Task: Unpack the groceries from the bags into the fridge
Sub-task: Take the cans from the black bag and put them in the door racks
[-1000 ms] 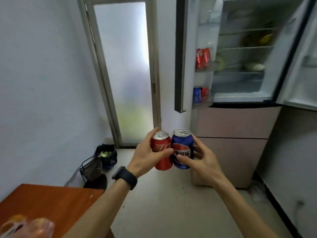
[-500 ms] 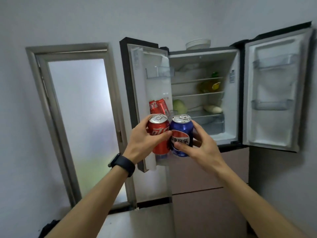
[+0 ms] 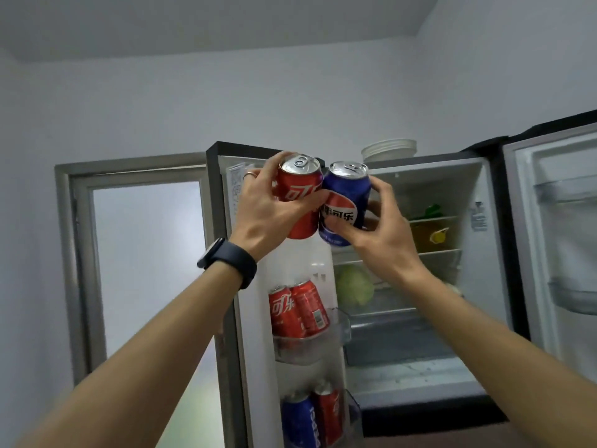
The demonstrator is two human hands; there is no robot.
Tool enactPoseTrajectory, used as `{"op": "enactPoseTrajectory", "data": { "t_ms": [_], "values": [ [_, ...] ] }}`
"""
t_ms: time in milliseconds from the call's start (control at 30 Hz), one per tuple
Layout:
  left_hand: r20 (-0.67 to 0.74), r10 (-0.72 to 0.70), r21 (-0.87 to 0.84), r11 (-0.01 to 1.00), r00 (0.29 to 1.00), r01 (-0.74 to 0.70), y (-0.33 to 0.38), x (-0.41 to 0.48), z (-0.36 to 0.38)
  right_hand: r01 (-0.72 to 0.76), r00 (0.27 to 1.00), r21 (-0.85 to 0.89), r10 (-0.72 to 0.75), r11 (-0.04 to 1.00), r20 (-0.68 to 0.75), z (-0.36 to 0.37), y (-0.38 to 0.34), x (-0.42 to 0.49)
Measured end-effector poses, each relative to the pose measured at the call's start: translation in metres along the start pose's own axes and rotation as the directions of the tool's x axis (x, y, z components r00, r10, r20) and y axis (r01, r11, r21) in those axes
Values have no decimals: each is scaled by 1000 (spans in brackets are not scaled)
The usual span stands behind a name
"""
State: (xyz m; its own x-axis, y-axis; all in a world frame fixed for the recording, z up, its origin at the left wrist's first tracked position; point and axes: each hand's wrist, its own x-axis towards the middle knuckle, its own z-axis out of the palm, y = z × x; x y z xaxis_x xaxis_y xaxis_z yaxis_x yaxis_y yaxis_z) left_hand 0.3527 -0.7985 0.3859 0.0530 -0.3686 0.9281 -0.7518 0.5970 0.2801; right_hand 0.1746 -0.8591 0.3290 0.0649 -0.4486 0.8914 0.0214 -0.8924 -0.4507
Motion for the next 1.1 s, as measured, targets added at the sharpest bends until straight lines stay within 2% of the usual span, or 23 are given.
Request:
{"op": "enactPoseTrajectory", "data": {
  "t_ms": [100,200,333,467,567,667,833,1000,1100],
  "values": [
    [-112,43,125,992,993,-29,-2,34,11,94,992,-48,-97,994,-77,6,18,43],
    [-206,99,370,929,973,-16,-3,56,21,126,987,-7,-126,992,-104,11,32,81],
    [-236,20,525,844,971,111,-13,81,30,101,992,49,-97,994,-79,23,59,126],
    [-209,-184,687,672,961,278,-20,99,42,9,991,-59,-1,998,135,36,89,157],
    [-167,-353,790,511,921,339,-26,103,53,-43,947,-138,84,990,310,45,109,169],
    [-166,-427,787,486,889,381,-39,104,60,-92,880,-200,174,975,441,58,129,174],
    [-208,-434,788,456,877,413,-51,105,63,-121,817,-200,213,972,536,67,138,187],
    [-199,-431,820,419,880,390,-52,105,67,-31,848,-295,181,955,498,63,133,190],
    [-161,-424,893,321,891,314,-46,103,67,-38,859,-278,173,960,482,65,134,188]
  ]
}}
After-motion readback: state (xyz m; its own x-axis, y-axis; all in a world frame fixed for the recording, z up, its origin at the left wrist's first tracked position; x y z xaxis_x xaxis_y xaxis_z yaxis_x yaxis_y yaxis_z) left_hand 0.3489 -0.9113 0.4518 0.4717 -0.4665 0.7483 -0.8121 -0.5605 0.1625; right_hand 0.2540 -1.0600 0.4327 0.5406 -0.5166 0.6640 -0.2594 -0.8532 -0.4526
